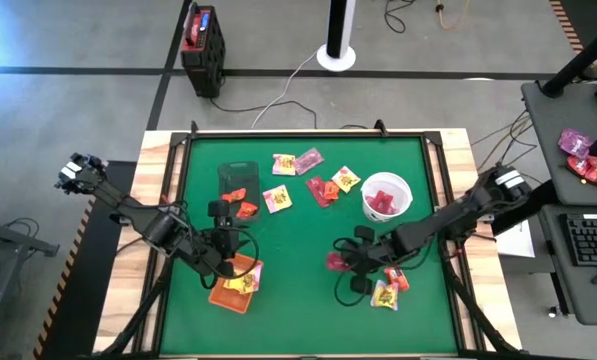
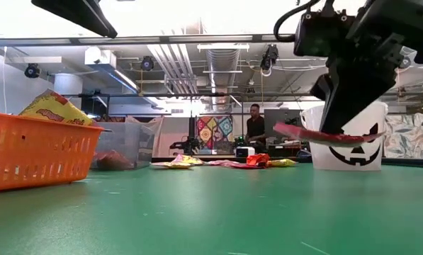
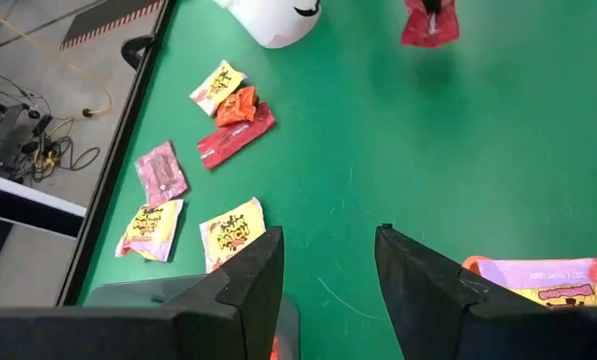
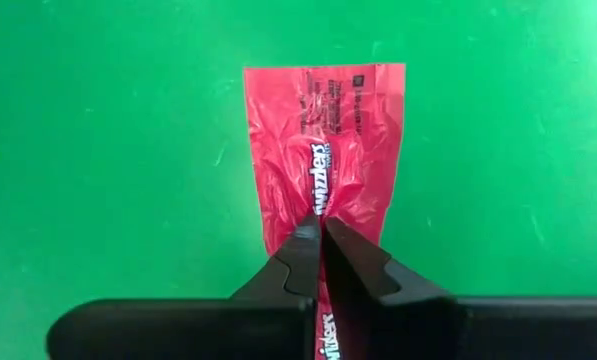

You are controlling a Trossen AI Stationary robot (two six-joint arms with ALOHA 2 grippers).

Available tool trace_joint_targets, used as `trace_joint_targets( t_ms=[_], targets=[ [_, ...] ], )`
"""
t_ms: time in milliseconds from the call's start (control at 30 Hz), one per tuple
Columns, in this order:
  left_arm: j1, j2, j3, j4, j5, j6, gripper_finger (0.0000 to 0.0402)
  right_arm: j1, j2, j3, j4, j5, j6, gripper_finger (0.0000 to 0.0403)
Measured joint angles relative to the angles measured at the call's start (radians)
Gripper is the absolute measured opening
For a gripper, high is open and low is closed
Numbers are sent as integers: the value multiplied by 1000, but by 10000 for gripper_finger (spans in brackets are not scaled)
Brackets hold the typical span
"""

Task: Sort candy by brand, put in halloween buckets
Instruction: Put the red candy into the white bucket

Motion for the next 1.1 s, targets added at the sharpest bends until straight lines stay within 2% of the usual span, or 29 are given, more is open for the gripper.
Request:
trace_joint_targets(
  t_ms=[167,300,433,500,633,767,900,1100],
  targets=[
    [0,0,-7,9,0,-1,143,8,-48,0,48,90,-51,8],
    [0,0,-11,29,0,-3,143,4,-125,5,11,253,-55,8],
    [0,0,-12,55,0,4,143,-26,-207,64,-223,504,27,8],
    [0,0,-12,70,1,10,143,-56,-234,103,-388,568,116,8],
    [0,0,-12,72,1,11,143,-136,-256,160,-674,586,362,8],
    [0,0,-12,74,1,11,143,-203,-254,175,-817,518,540,9],
    [0,0,-12,74,1,11,143,-251,-253,159,-818,422,560,11],
    [0,0,-12,75,1,9,143,-275,-253,151,-818,413,561,47]
  ],
)
